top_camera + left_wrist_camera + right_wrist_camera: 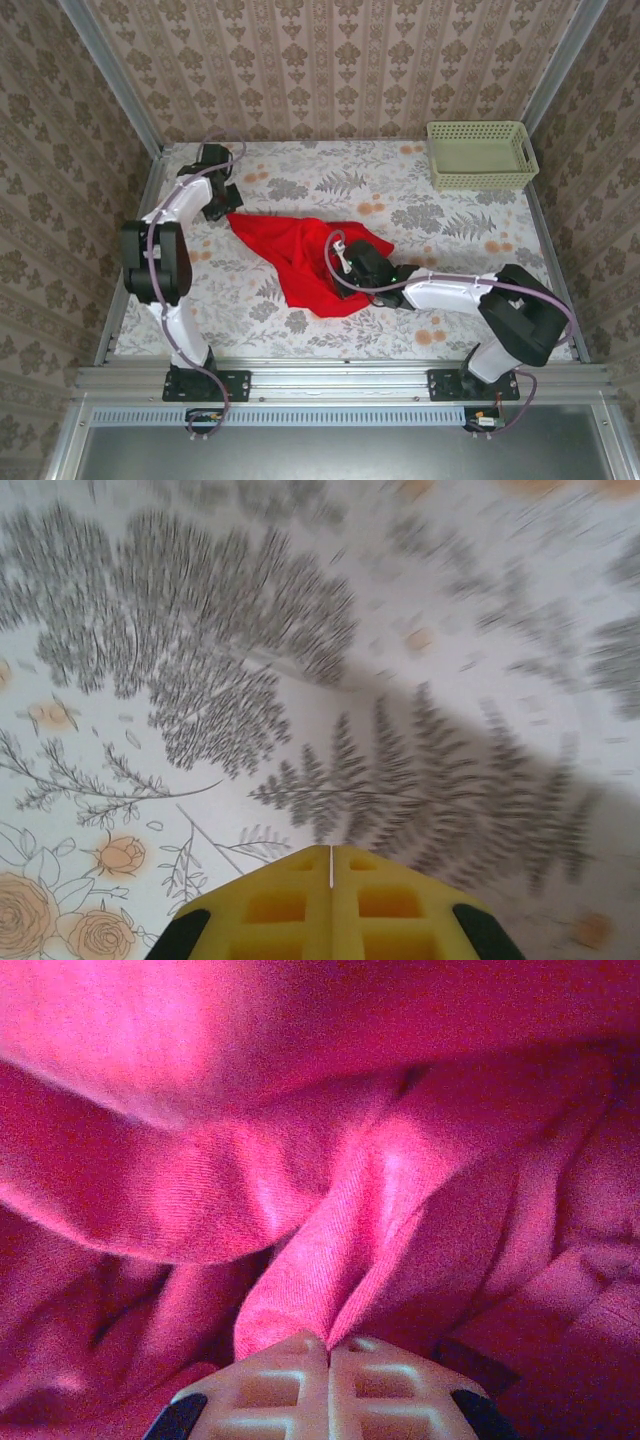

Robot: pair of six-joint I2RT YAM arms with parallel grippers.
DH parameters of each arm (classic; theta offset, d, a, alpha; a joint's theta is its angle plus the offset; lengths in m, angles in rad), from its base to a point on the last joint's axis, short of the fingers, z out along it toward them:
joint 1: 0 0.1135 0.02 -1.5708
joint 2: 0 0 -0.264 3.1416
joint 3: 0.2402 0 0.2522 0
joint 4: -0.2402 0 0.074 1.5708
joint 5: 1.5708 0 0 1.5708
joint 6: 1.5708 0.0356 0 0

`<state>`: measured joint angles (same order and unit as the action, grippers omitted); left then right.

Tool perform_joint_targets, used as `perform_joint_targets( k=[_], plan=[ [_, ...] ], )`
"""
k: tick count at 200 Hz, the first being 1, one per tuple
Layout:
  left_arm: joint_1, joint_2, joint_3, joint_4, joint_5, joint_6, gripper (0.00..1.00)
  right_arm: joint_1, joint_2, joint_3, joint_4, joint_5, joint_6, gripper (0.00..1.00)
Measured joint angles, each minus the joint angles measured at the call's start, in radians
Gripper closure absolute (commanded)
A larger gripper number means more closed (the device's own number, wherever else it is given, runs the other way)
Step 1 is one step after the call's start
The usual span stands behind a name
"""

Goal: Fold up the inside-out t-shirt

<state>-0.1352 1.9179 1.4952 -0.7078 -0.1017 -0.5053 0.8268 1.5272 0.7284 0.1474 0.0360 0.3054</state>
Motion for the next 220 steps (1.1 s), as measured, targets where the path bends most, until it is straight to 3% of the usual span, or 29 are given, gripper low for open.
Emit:
perform_joint_targets(
  k=[16,38,61,78,109,126,182,191,220],
  plan=[
    [0.001,0.026,-0.012,-0.026,0.001,-0.009,0.99,0.005,-0.046,-0.031,0.027,-0.011,-0.001,1.00],
    [-0.015,-0.021,-0.080,-0.019,0.018,-0.019,0.71,0.005,-0.090,-0.048,0.050,-0.011,0.001,1.00],
    [-0.069,-0.178,-0.211,0.003,0.028,-0.017,0.42,0.005,-0.103,-0.049,0.084,-0.011,0.008,1.00],
    [-0.169,-0.361,-0.311,0.019,0.028,-0.021,0.31,0.005,-0.103,-0.049,0.097,-0.011,0.011,1.00],
    [-0.398,-0.719,-0.470,0.130,0.067,-0.012,0.23,0.005,-0.110,-0.049,0.111,-0.019,0.022,1.00],
    [-0.474,-0.834,-0.556,0.214,0.114,-0.008,0.20,0.005,-0.132,-0.049,0.115,-0.026,0.032,1.00],
    [-0.526,-0.806,-0.749,0.457,0.324,-0.003,0.15,0.004,-0.153,-0.048,0.118,-0.042,0.049,1.00],
    [-0.533,-0.792,-0.752,0.489,0.354,0.001,0.18,0.003,-0.153,-0.048,0.118,-0.044,0.053,1.00],
    [-0.539,-0.732,-0.746,0.581,0.404,0.011,0.42,0.003,-0.153,-0.043,0.118,-0.045,0.062,1.00]
  ],
)
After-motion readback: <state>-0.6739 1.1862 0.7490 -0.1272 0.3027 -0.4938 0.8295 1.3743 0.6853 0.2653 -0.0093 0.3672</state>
